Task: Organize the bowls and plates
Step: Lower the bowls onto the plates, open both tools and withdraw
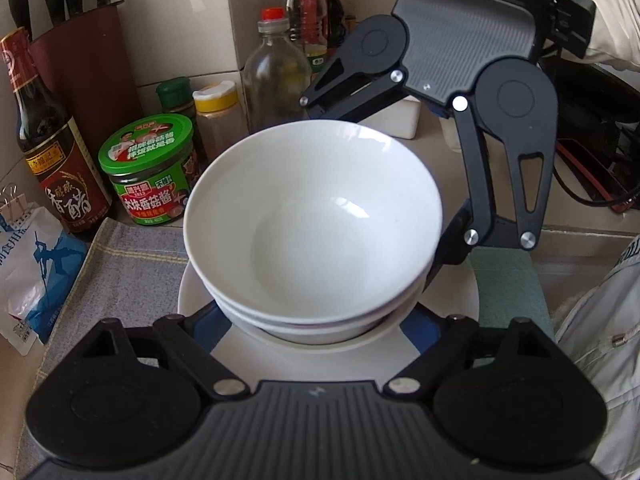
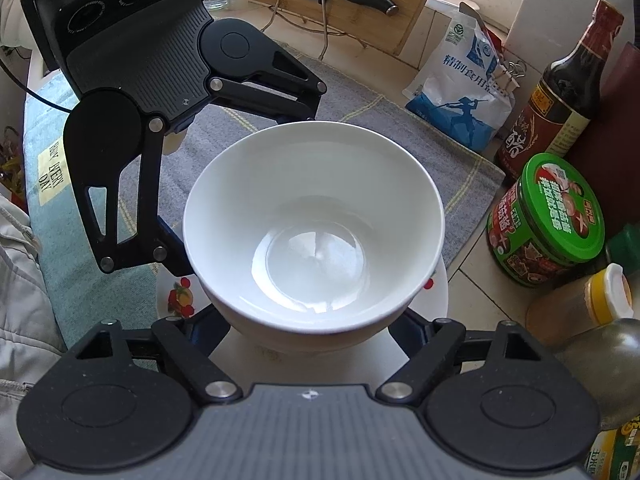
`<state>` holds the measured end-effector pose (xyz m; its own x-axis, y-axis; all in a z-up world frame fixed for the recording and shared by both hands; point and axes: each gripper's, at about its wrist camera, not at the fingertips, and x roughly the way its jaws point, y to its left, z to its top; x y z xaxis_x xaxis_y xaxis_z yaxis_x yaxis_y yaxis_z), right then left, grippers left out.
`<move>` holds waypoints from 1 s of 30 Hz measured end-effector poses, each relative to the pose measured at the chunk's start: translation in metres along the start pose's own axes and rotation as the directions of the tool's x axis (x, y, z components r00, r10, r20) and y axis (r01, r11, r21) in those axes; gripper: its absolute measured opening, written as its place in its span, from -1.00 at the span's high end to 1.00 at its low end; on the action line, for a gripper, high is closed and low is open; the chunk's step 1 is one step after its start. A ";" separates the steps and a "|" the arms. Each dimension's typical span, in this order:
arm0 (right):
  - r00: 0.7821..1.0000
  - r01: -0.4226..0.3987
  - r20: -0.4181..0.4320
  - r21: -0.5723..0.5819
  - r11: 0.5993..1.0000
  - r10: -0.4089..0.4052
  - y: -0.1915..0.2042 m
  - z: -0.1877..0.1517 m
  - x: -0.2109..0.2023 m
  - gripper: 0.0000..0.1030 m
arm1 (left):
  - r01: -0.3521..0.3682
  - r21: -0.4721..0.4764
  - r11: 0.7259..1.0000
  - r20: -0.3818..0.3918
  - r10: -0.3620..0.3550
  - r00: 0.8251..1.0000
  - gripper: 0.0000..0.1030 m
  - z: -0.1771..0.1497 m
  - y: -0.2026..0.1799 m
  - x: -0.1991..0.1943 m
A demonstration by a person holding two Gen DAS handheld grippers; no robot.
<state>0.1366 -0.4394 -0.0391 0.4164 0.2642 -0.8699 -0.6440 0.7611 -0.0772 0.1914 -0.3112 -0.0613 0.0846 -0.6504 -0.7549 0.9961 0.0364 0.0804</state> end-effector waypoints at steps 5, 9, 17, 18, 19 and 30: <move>0.999 0.009 0.034 0.019 1.000 -0.010 0.001 0.001 -0.005 -0.93 | -0.013 0.000 1.000 -0.002 0.013 1.000 -0.75 0.000 -0.001 -0.001; 0.999 0.032 0.041 0.009 0.999 -0.033 0.004 0.003 -0.007 -1.00 | -0.071 0.003 0.997 0.019 0.071 0.997 -0.87 -0.004 -0.008 -0.005; 0.997 0.060 0.054 0.023 0.998 -0.061 0.011 -0.003 -0.016 -1.00 | -0.195 -0.066 0.979 0.084 0.200 0.976 -0.94 -0.015 -0.020 -0.031; 0.996 0.071 0.053 0.033 0.997 -0.073 0.012 -0.004 -0.018 -1.00 | -0.216 -0.066 0.974 0.095 0.221 0.971 -0.94 -0.017 -0.023 -0.036; 0.995 0.083 0.052 0.043 0.996 -0.085 0.014 -0.004 -0.020 -1.00 | -0.240 -0.074 0.968 0.113 0.247 0.962 -0.94 -0.019 -0.027 -0.042; 0.936 0.351 -0.059 0.251 0.902 -0.348 0.074 0.010 -0.028 -1.00 | -0.292 -0.235 0.927 0.228 0.345 0.911 -0.98 -0.049 -0.044 -0.105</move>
<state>0.0836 -0.3846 -0.0159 0.5759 -0.0521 -0.8159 -0.2736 0.9281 -0.2524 0.1401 -0.2069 -0.0173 0.4152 -0.7524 -0.5113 0.9044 0.4024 0.1421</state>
